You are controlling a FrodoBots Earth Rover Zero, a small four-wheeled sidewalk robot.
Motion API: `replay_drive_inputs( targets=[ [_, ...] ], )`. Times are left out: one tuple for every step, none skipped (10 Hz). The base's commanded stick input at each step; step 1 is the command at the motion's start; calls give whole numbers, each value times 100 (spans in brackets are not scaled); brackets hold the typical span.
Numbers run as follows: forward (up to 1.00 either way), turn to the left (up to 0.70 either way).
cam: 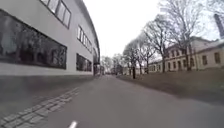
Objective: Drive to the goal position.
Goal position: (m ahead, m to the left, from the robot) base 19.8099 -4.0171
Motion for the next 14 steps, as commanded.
replay_drive_inputs(
  targets=[
    [100, 1],
    [100, 1],
    [100, 1],
    [100, 1],
    [100, 1],
    [100, 1],
    [100, 1],
    [100, 1],
    [100, 1],
    [100, 1],
    [100, 1],
    [100, 1],
    [100, 1],
    [100, 1]
  ],
)
